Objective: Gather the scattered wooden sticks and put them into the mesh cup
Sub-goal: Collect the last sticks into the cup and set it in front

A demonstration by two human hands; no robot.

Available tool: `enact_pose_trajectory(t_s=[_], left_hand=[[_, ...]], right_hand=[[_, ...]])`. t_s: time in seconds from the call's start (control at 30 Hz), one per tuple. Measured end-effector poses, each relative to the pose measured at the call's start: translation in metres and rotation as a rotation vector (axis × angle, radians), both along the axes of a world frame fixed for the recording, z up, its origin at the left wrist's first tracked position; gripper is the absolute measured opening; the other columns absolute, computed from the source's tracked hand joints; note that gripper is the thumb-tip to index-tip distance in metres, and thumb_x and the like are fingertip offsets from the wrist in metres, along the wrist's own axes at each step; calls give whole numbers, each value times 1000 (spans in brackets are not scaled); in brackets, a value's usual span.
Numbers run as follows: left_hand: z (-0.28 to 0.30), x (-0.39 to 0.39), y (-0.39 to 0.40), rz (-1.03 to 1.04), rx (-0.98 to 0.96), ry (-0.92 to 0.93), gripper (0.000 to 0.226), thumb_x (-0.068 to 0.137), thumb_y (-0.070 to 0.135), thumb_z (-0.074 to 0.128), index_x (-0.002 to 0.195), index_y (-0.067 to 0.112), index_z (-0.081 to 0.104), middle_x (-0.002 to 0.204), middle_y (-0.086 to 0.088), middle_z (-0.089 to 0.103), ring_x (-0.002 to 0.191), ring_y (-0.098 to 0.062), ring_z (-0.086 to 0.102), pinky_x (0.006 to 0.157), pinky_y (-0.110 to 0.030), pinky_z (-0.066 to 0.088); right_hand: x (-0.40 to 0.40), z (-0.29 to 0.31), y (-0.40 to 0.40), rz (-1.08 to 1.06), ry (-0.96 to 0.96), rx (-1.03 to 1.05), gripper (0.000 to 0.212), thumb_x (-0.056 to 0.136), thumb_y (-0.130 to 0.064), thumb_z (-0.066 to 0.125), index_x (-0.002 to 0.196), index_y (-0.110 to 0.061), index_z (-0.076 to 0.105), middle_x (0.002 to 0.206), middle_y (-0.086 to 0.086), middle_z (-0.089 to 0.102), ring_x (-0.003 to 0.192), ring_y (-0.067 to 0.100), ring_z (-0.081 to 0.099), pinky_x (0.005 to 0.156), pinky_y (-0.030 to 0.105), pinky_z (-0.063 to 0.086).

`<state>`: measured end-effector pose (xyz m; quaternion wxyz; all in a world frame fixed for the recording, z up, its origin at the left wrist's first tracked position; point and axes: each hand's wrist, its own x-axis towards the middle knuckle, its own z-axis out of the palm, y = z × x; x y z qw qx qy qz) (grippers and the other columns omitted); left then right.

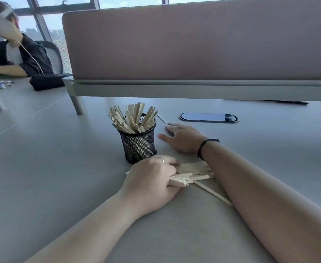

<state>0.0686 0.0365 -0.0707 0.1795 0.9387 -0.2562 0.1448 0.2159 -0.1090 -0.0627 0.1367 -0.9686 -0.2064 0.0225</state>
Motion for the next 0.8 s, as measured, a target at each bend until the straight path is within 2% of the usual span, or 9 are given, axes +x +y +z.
enact_pose_trajectory(t_s=[0.1,0.23,0.3,0.37,0.4,0.5,0.57,0.7,0.8], left_hand=[[0,0,0,-32,-30,-3,49,81,56,46,75,17,75,116,13,73,105,-13,67,80,-29,55],[-7,5,3,-135,9,-66,35,85,49,66,74,17,76,114,10,74,111,-14,67,90,-36,54],[-6,2,1,-172,5,-67,38,85,55,65,59,28,62,130,8,69,128,-15,58,102,-39,49],[-3,-5,-3,-179,-12,0,51,82,70,57,53,33,37,149,8,53,142,-14,45,110,-35,42],[-2,-9,-5,-177,-9,46,56,79,80,50,54,32,35,153,8,48,144,-12,42,109,-34,43],[-3,-17,-10,-200,-13,124,59,74,90,38,59,34,46,147,7,56,139,-9,48,104,-36,49],[-6,-18,-11,-215,-34,119,43,78,78,49,58,39,45,141,9,61,134,-8,53,102,-37,50],[-6,-21,-9,-177,-106,119,46,77,75,55,54,36,47,133,18,65,119,-2,63,91,-36,54],[-2,-26,-11,-199,-122,113,21,74,74,55,63,57,53,126,21,68,108,-2,67,88,-33,54]], right_hand=[[-29,7,-18,33,5,105,51,100,-56,39,98,-13,67,131,-3,64,109,24,59,93,35,44],[-77,6,-66,12,33,260,35,94,-45,57,94,-16,77,114,-33,67,104,12,67,91,37,52],[-97,1,-91,-17,67,327,52,84,-56,58,87,-7,75,112,-19,74,107,12,69,91,43,54],[-119,-1,-109,-52,134,397,75,76,-68,59,91,4,69,111,15,71,113,17,66,97,47,49],[-129,-2,-115,-56,153,417,79,76,-71,60,94,6,68,111,22,68,111,17,68,96,47,49],[-163,0,-119,-45,136,452,47,87,-56,63,106,-15,77,106,1,77,90,0,68,85,34,54],[-182,7,-117,-49,50,493,39,89,-51,65,121,-30,71,116,-19,71,106,-9,62,95,25,50],[-204,10,-123,-110,-36,354,88,70,-79,62,145,-35,47,139,-21,52,129,-3,47,106,23,38],[-211,4,-125,-45,-5,58,121,54,-96,52,155,-34,26,157,-19,31,142,7,31,118,29,26]])
